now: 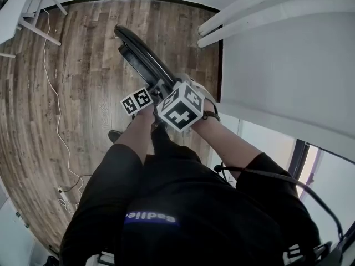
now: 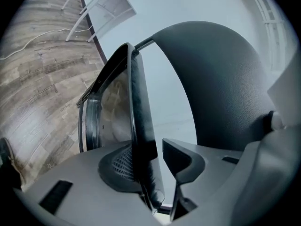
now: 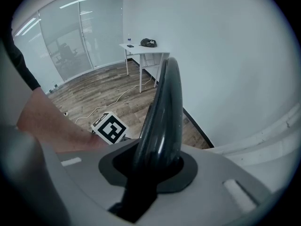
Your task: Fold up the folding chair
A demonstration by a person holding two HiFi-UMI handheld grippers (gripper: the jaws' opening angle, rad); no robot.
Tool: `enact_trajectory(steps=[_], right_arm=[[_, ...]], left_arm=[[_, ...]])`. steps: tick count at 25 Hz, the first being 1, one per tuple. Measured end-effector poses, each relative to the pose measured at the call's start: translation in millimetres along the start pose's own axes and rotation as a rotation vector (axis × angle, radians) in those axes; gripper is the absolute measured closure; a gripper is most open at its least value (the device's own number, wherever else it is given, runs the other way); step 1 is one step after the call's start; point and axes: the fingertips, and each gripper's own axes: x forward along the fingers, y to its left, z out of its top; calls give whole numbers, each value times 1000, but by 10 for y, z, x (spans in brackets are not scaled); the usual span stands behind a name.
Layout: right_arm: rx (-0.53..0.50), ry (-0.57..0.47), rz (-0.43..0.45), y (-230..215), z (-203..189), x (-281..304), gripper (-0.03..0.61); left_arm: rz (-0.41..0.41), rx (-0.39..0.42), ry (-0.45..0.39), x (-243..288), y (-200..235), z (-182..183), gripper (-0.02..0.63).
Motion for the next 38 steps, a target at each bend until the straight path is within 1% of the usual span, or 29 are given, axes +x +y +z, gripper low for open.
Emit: enact_trajectory(steps=[3, 6, 10, 12, 15, 21, 25, 27, 32, 34, 36, 38], right_arm=[[40, -16, 14, -49, -2, -9, 514], [85, -32, 27, -114, -14, -16, 514], [107, -32, 22, -224, -51, -28, 510], [116, -34, 20, -240, -50, -35, 509], [95, -31, 17, -207, -47, -37, 508], [82, -31, 10, -195, -45, -31, 506], [92, -31, 8, -190, -35, -33, 506], [90, -30, 1, -205, -35, -21, 506], [95, -36, -21, -214, -36, 32, 506], [96, -37, -13, -183, -7, -2, 506], [102, -38, 1, -172, 9, -75, 506], [105, -42, 4, -193, -3, -107, 506]], left_arm=[[-11, 81, 68, 13, -20, -50, 457], [-10, 115, 118, 23, -34, -86, 456], [41, 108, 120, -36, 31, -97, 456], [59, 80, 102, -111, 86, -94, 456], [64, 43, 79, -162, 123, -94, 456], [73, 57, 107, -242, 145, -165, 456], [49, 41, 124, -381, 124, -245, 454], [36, 52, 140, -496, 97, -278, 454], [14, 81, 163, -961, 76, -325, 454], [-7, 89, 161, -1169, -39, -342, 454], [-49, 130, 164, -1329, -285, -355, 454], [-77, 226, 164, -1511, -543, -325, 454]])
